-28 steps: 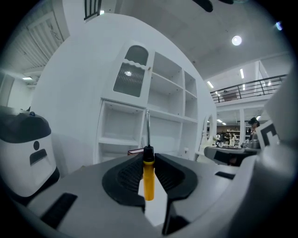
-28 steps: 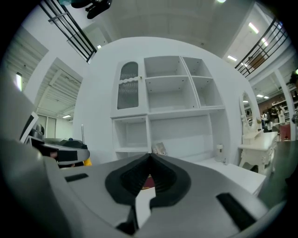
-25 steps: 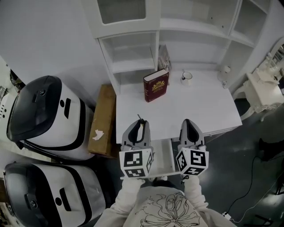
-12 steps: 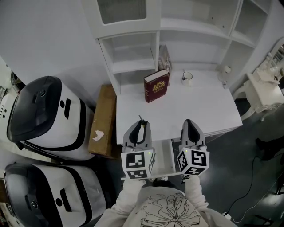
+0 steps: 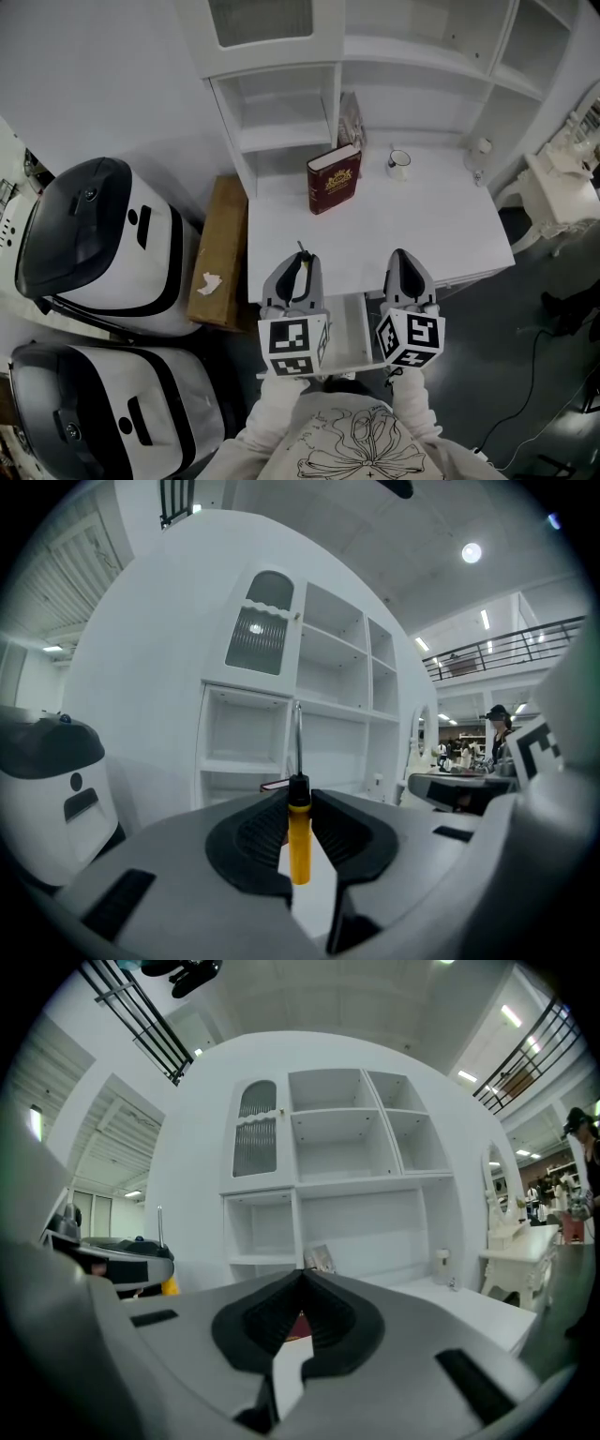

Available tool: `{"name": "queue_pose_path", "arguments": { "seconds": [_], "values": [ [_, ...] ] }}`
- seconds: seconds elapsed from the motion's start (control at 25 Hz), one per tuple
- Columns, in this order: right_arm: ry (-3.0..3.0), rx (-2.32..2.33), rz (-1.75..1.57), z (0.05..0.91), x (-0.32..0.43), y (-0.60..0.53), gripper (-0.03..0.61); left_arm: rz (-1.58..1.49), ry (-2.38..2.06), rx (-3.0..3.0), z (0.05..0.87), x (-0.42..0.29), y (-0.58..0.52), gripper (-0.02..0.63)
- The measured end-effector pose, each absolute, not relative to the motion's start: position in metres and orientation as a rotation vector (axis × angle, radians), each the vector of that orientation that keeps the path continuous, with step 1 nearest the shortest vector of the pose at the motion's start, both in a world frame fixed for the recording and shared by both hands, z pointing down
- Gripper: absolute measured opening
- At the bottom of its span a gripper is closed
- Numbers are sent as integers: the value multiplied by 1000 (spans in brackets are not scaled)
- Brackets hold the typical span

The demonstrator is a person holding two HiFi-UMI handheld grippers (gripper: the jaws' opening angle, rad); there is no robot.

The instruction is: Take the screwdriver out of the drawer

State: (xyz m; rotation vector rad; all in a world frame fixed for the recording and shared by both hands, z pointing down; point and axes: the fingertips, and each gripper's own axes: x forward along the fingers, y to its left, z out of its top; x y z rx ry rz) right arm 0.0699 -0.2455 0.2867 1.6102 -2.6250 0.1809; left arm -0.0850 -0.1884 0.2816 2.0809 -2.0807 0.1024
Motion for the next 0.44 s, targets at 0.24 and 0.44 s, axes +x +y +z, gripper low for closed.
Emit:
{"name": "queue_pose_path", "arguments": {
  "seconds": [0.24, 0.44],
  "values": [
    [-2621, 1606, 183, 288, 68, -247, 3, 111, -2065, 2085, 284, -84, -191, 72],
    [-2617, 1609, 182, 290, 67, -248, 3, 110, -2060, 2093, 284, -83, -191, 72]
  ]
}}
